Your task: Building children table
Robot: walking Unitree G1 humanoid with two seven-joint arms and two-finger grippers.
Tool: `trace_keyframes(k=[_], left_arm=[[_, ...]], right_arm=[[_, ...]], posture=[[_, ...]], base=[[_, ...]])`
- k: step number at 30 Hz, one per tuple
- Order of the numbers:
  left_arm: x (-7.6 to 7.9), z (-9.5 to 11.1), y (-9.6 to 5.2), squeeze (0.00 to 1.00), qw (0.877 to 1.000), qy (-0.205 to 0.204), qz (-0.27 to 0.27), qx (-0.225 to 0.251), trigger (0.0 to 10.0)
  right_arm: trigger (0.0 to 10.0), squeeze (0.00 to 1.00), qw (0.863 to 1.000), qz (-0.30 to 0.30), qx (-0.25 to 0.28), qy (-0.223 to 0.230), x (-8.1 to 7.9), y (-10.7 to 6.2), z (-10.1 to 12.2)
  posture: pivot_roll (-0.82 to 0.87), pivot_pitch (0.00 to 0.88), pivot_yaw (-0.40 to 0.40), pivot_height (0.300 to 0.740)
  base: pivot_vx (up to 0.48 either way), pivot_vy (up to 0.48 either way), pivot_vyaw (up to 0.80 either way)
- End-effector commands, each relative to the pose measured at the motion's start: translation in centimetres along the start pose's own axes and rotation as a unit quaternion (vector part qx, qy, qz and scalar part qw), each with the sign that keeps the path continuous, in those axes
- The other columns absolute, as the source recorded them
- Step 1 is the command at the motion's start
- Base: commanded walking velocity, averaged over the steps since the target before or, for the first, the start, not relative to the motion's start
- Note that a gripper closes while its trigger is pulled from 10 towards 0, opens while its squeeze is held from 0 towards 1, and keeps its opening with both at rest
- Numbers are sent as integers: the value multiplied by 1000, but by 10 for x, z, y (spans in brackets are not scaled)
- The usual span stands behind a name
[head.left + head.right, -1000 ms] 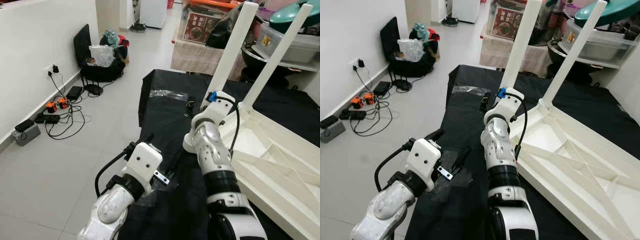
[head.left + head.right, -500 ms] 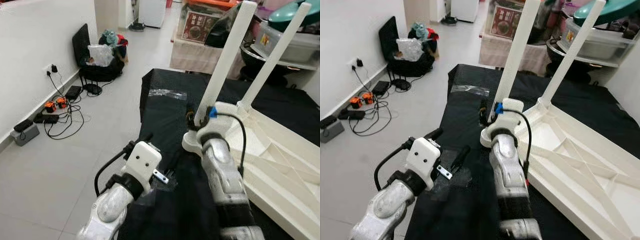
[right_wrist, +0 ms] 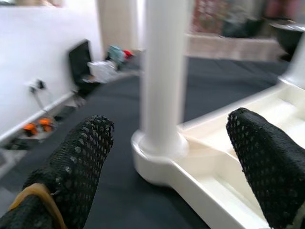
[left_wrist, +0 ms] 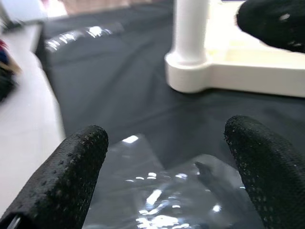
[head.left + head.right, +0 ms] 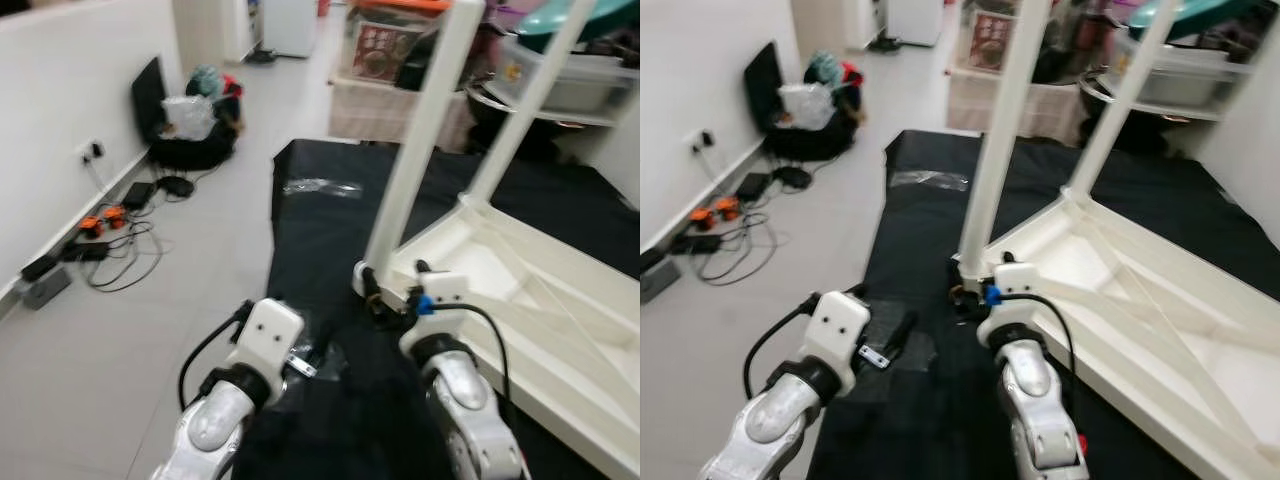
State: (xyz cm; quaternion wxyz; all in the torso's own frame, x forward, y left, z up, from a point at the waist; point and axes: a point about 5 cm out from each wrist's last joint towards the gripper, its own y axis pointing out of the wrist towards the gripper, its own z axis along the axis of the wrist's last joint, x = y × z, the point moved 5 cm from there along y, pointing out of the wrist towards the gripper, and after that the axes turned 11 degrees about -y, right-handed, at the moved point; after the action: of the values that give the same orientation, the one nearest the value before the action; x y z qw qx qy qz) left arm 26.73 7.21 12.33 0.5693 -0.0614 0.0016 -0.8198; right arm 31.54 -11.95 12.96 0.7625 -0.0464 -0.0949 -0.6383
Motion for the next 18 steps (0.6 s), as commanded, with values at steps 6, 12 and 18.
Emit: trace_keyframes(k=[6,12,18], left_arm=[[2,1,0,0,1000,-26,2,8,10000],[-1,-1,-1,0,1000,-27,15,4,10000],[-1,-1,-2,0,999,-28,19,6,10000]], right_arm=[[10000,0,1000,17,-5,-10,-9,-8,-3],[10000,0,1000,5,-25,-4,-5,-10,-10],[10000,0,999,-4,-38,-6,-3,-11,-15]], posture=[[36,0,-86,740],[31,0,-88,740],[30,0,-82,740]], base=[[0,0,0],[0,0,0],[0,0,0]])
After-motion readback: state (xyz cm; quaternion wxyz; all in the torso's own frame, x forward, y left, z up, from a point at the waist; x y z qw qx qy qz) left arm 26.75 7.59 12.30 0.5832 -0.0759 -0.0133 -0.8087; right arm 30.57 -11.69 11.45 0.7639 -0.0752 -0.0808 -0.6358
